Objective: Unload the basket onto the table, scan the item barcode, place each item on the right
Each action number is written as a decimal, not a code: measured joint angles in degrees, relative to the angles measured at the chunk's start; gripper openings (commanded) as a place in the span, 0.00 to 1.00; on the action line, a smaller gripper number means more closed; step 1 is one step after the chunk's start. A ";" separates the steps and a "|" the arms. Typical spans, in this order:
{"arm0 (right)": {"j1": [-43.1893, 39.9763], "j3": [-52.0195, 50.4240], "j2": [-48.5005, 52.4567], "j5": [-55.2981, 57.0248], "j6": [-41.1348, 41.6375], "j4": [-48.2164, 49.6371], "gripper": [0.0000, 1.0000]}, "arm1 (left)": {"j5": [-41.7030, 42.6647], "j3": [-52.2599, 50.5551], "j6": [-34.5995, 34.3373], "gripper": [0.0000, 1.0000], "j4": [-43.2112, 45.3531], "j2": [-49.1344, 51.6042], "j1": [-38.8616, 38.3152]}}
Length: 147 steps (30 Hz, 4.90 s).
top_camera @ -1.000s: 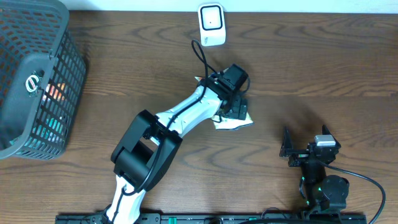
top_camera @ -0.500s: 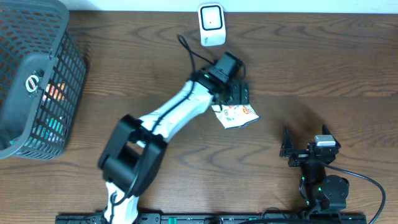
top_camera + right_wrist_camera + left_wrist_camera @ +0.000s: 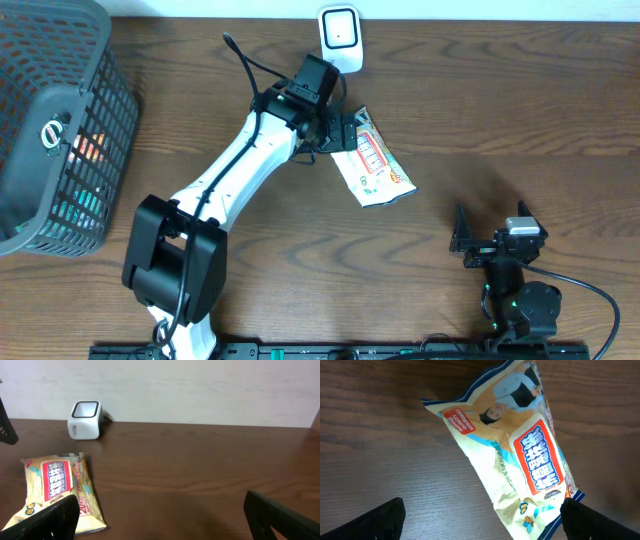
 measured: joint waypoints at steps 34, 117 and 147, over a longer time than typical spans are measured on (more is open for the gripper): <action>0.00 0.00 0.00 -0.02 0.00 0.00 0.99 | 6.32 -0.83 1.01 0.98 13.73 11.30 -0.70; 0.00 0.00 -0.02 0.00 0.00 0.00 0.99 | -3.08 -0.85 20.74 0.98 15.06 -24.04 42.86; 0.00 0.00 -0.02 0.00 0.00 0.00 0.99 | -5.75 -0.85 20.76 0.98 7.10 -22.47 62.79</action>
